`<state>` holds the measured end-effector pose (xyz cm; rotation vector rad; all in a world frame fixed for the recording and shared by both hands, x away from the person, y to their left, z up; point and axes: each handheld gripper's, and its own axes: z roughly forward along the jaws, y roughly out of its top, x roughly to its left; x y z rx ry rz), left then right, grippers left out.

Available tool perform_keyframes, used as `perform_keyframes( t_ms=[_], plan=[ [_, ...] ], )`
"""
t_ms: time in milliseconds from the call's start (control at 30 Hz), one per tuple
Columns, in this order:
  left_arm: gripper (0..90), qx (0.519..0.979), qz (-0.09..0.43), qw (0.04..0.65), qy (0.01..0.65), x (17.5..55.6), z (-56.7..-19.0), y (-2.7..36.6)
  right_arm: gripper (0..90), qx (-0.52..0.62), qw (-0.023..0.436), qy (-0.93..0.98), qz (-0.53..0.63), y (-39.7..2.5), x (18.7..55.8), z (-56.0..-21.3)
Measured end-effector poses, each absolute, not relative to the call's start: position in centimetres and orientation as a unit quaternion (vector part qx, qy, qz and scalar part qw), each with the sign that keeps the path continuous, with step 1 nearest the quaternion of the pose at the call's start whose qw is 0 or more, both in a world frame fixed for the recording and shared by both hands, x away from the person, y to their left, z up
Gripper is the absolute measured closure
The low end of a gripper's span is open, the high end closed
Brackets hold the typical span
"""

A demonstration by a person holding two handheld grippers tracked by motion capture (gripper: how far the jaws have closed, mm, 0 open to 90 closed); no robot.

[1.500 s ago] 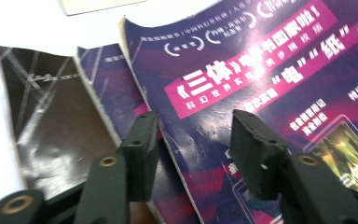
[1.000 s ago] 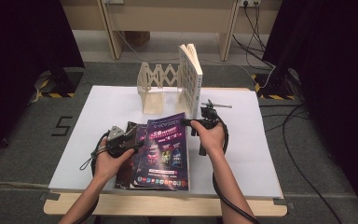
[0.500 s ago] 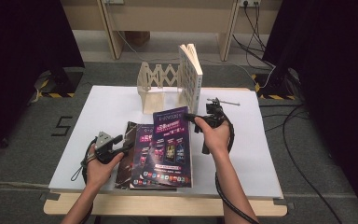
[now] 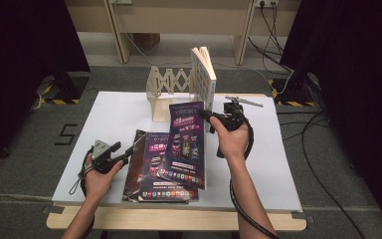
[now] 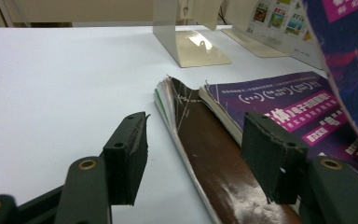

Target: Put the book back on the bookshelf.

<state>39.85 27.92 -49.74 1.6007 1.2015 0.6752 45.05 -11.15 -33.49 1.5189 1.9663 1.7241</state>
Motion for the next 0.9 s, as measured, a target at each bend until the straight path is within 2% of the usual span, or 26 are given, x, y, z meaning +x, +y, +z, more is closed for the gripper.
perform_keyframes(
  t_ms=[633,900],
  plan=[
    [39.1,0.65,0.285,0.493,0.504,39.8,-49.8,28.1,83.5,0.465,0.173,0.634,0.593,-9.4,45.1,-29.9],
    [39.3,0.652,0.287,0.49,0.502,39.8,-49.8,28.0,83.5,0.46,0.197,0.623,0.601,-8.7,46.2,-28.6]
  ],
)
